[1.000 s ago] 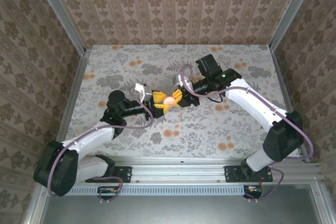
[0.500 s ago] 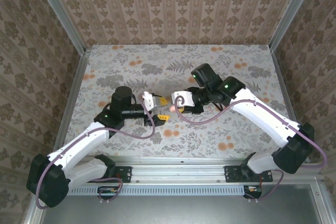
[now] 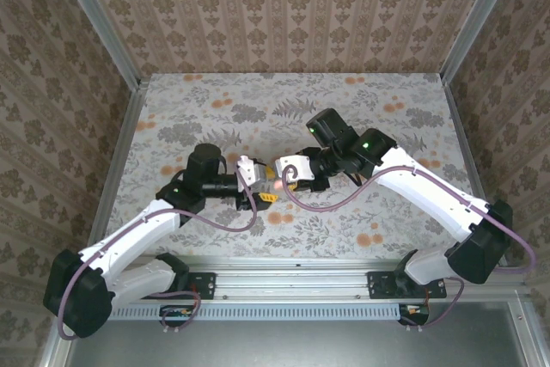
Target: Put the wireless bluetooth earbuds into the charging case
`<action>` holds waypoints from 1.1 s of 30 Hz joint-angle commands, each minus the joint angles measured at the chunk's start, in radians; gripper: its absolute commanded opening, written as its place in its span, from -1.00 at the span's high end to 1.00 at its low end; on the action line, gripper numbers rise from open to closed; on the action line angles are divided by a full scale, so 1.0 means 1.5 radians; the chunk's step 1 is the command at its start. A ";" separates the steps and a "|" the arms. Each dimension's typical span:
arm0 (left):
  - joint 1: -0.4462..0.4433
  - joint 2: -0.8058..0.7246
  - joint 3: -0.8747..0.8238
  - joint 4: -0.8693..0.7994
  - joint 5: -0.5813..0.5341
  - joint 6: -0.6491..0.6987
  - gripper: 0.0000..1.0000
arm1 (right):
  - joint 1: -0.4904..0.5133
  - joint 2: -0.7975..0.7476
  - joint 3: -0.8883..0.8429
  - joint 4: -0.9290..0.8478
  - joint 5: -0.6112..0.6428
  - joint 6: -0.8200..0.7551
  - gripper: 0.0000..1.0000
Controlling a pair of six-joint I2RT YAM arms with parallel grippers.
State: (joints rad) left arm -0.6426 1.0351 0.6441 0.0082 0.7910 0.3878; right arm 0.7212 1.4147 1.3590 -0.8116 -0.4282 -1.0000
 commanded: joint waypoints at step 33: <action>-0.014 0.013 -0.029 0.187 0.089 -0.115 0.65 | -0.103 -0.129 -0.212 0.285 -0.331 0.188 0.17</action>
State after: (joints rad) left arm -0.6605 1.0538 0.6174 0.2142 0.8806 0.2512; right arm 0.5671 1.2350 1.0554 -0.4549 -0.8017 -0.7570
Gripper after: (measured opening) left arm 0.197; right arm 0.417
